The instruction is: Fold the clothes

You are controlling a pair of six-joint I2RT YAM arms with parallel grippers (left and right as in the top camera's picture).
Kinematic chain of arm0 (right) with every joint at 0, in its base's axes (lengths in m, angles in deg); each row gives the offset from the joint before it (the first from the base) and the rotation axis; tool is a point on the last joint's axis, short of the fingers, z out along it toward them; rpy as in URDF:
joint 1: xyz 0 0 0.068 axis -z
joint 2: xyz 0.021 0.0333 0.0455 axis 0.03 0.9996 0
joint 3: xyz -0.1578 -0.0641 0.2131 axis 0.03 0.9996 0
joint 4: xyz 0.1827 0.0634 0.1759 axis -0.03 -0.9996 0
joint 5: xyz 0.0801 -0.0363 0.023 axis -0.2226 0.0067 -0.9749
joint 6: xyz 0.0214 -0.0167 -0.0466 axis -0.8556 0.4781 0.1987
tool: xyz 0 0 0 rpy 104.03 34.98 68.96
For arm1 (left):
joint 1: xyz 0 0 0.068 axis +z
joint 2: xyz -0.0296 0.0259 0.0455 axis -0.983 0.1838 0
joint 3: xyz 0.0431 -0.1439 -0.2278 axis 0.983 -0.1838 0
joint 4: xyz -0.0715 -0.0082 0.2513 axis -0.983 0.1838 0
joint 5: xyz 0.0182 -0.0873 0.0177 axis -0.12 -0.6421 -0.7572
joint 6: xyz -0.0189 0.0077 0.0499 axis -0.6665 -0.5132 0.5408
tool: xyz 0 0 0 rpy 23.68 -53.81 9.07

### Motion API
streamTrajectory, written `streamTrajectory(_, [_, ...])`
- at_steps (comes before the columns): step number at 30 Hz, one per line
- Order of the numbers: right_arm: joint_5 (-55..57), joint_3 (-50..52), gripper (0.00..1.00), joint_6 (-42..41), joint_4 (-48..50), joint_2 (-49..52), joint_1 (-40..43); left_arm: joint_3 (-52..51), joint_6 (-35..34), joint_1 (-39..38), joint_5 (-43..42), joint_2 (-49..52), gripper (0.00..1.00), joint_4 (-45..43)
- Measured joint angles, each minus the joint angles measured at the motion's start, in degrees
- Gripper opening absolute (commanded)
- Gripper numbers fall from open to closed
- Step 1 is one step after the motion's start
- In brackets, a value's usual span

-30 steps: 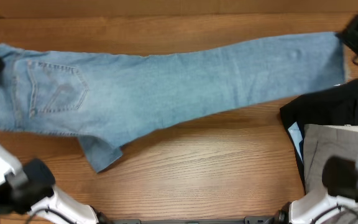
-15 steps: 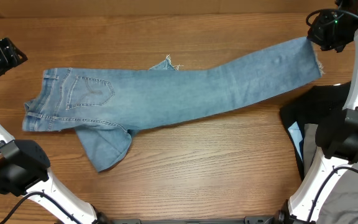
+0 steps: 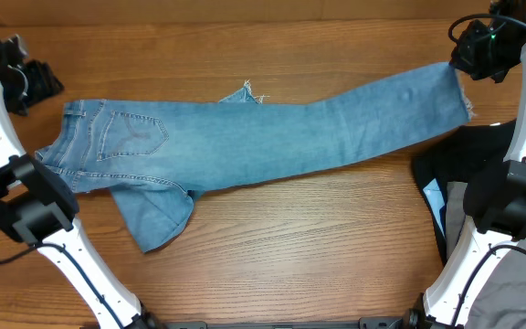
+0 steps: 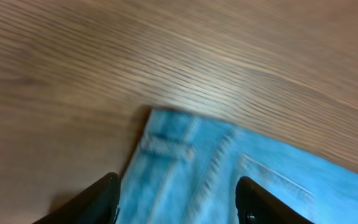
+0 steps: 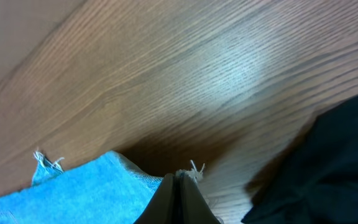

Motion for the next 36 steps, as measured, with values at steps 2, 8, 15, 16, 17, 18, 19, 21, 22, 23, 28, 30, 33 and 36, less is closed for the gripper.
streamTrajectory(2, [0.0,0.0,0.04,0.66,-0.44,0.0,0.02,-0.13,-0.2,0.0,0.22,2.43,0.66,-1.97])
streamTrajectory(8, [0.0,0.0,0.04,1.31,-1.22,0.0,0.02,-0.13,-0.24,-0.85,0.37,6.38,0.64,-5.92])
streamTrajectory(15, [0.0,0.0,0.04,1.7,-1.29,0.0,0.0,-0.11,-0.59,-2.27,-0.44,10.93,0.2,-7.34])
streamTrajectory(16, [0.02,0.0,0.04,1.73,-1.31,0.0,0.02,-0.11,-0.66,-2.27,-0.98,10.93,0.13,-7.28])
streamTrajectory(17, [0.0,0.0,0.04,1.73,-1.31,0.0,0.02,-0.11,-0.55,-2.25,-1.55,10.97,0.08,-6.95])
streamTrajectory(18, [-0.02,0.0,0.04,1.68,-1.31,0.0,0.0,-0.11,-0.59,-2.25,-1.97,10.99,0.08,-6.4])
streamTrajectory(19, [0.0,0.0,0.04,1.7,-1.29,0.0,0.02,0.02,-0.57,-2.25,-2.21,10.99,0.06,-5.7])
streamTrajectory(21, [0.0,0.0,0.04,1.73,-1.18,0.0,0.02,0.81,-0.57,-2.14,-2.64,10.99,0.05,-3.85])
streamTrajectory(22, [0.0,0.0,0.04,1.75,-1.2,0.0,0.02,1.4,-0.63,-2.05,-2.84,10.99,0.04,-2.49])
streamTrajectory(23, [0.0,0.0,0.04,1.73,-1.14,0.0,0.02,2.34,-0.61,-1.86,-2.99,10.99,0.04,-0.52])
streamTrajectory(28, [-0.04,0.0,0.04,1.84,-0.72,-0.31,0.52,7.82,-0.33,-1.09,-3.32,9.75,0.04,6.84])
streamTrajectory(30, [-0.09,0.02,0.04,1.86,-0.63,-1.14,1.25,9.38,-0.31,-0.83,-3.21,6.93,0.04,9.16])
streamTrajectory(33, [-0.24,0.02,0.04,1.57,-0.68,-4.13,2.82,10.29,-0.35,-0.61,-2.84,-0.61,0.04,10.99])
streamTrajectory(36, [-0.66,0.04,0.04,0.44,-0.94,-10.03,5.11,11.3,-0.37,-0.46,-2.62,-12.22,0.04,11.8])
